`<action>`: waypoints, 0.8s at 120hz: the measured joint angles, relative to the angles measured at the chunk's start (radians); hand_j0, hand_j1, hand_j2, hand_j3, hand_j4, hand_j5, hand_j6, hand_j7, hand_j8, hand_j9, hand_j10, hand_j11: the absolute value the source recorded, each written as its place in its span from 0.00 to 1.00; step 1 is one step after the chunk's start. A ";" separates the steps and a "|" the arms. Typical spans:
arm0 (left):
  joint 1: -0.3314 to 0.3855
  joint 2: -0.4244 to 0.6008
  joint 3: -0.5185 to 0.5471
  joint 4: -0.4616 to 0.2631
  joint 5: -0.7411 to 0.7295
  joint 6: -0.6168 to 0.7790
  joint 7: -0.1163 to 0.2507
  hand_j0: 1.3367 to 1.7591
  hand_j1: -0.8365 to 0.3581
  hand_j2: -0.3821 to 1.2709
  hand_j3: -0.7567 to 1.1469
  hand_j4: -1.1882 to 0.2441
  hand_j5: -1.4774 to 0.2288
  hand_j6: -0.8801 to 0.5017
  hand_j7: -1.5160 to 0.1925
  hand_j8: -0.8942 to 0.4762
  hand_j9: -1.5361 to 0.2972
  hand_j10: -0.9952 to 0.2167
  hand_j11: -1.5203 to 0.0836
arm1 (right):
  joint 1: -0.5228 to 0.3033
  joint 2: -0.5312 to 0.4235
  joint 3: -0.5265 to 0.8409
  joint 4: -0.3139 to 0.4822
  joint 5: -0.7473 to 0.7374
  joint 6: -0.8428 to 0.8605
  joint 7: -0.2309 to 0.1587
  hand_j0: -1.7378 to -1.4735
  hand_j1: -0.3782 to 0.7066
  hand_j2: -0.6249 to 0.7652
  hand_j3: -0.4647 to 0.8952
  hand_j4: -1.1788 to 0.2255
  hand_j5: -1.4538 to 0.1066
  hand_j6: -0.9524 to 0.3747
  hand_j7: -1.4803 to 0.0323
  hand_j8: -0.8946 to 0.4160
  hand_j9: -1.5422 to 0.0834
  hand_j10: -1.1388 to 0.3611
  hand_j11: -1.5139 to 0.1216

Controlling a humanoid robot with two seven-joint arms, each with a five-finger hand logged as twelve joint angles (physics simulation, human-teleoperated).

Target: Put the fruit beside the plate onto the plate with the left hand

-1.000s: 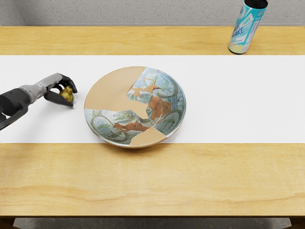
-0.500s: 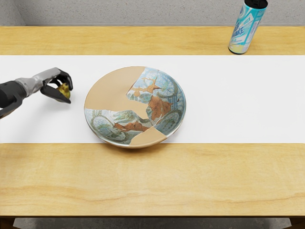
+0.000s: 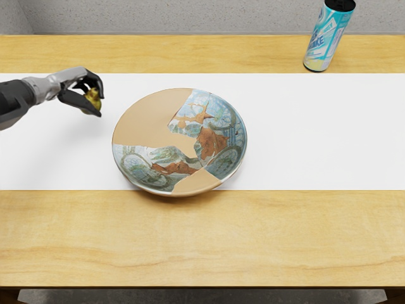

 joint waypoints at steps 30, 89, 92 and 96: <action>-0.091 -0.014 -0.002 -0.002 -0.005 -0.089 0.008 0.71 0.45 0.38 0.40 0.27 0.17 0.25 0.20 0.40 0.20 0.45 0.20 | 0.001 0.000 0.000 0.000 0.000 0.000 0.000 0.30 0.03 0.45 0.34 0.84 0.93 0.72 0.98 0.68 0.95 0.76 0.93; -0.156 -0.136 -0.002 -0.015 -0.032 -0.222 0.024 0.72 0.39 0.60 0.40 0.27 0.14 0.17 0.18 0.32 0.20 0.41 0.21 | 0.024 0.000 0.000 0.000 0.000 0.007 0.000 0.30 0.03 0.45 0.34 0.84 0.93 0.72 0.98 0.68 0.95 0.76 0.93; -0.163 -0.138 -0.002 -0.015 -0.031 -0.227 0.027 0.72 0.39 0.60 0.40 0.27 0.14 0.18 0.18 0.32 0.20 0.41 0.21 | 0.025 0.000 0.000 0.000 0.000 0.007 0.000 0.30 0.03 0.45 0.34 0.84 0.93 0.72 0.98 0.68 0.95 0.76 0.93; -0.169 -0.138 -0.003 -0.017 -0.034 -0.233 0.031 0.72 0.39 0.60 0.40 0.27 0.14 0.18 0.18 0.32 0.21 0.41 0.21 | 0.026 0.000 0.001 0.000 0.000 0.007 0.000 0.30 0.03 0.45 0.34 0.84 0.93 0.72 0.98 0.68 0.95 0.76 0.93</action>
